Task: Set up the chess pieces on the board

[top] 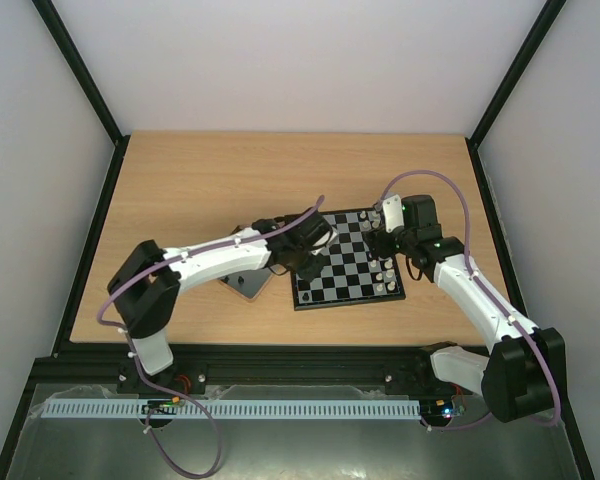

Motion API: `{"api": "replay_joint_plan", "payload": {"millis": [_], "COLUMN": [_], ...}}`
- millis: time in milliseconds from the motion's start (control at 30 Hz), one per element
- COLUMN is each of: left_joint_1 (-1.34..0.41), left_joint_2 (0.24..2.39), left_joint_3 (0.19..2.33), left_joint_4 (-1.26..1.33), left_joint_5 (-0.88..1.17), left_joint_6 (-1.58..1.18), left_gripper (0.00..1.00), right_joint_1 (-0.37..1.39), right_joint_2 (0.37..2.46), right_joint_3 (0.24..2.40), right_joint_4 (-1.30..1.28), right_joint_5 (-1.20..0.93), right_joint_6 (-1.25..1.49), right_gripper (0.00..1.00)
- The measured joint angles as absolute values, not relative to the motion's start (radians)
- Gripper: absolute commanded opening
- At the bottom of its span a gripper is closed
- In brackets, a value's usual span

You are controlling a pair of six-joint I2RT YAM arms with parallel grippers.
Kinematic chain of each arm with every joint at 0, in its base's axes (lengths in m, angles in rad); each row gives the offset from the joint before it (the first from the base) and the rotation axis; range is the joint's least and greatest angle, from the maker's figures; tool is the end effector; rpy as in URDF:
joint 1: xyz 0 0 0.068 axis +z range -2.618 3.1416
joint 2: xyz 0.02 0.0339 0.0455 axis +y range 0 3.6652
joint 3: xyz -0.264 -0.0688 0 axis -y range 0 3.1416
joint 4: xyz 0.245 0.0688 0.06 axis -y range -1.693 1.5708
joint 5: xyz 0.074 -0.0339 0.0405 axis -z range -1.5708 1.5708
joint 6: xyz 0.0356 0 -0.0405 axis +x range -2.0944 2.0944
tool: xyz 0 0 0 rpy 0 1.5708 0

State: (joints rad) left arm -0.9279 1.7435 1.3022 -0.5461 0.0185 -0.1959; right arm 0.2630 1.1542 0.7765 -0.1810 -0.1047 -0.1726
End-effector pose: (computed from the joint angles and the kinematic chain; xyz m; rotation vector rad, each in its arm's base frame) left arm 0.2230 -0.2988 0.2317 0.9455 2.4467 -0.4402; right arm 0.2460 0.0701 0.2623 -0.5205 2.0659 0.1648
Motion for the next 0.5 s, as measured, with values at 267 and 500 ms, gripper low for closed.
{"api": "replay_joint_plan", "payload": {"millis": [267,500], "left_joint_1": [-0.965,-0.971], "left_joint_2": [1.887,1.953], "left_joint_3": [1.385,1.427], "left_joint_4": [-0.552,-0.586], "left_joint_5": [0.004,-0.06], "left_joint_6": [-0.19,-0.194], "left_gripper": [0.02,0.02], "right_joint_1": [0.263,0.263], "right_joint_2": [1.163,1.165], "right_joint_3": [0.776,0.776], "right_joint_4": [-0.18,-0.18], "right_joint_5": [-0.033,-0.024], "right_joint_6": [-0.167,-0.167], "right_gripper": [0.8,0.8]}}
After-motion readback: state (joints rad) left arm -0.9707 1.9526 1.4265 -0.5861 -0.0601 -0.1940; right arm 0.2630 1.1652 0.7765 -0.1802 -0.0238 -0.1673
